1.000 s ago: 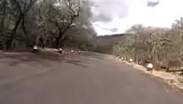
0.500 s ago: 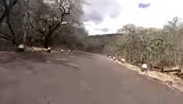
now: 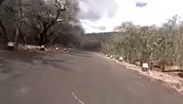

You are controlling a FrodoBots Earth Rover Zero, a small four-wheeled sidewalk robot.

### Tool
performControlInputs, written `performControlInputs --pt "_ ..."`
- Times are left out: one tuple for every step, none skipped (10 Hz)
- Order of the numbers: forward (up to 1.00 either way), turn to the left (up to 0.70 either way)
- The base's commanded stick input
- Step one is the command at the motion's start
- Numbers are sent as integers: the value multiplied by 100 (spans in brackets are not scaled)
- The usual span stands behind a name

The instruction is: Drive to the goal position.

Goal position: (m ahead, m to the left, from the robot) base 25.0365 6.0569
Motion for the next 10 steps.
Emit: performControlInputs --pt "100 0" --pt "100 0" --pt "100 0" --pt "100 0" --pt "100 36" --pt "100 27" --pt "100 0" --pt "100 0" --pt "100 0" --pt "100 0"
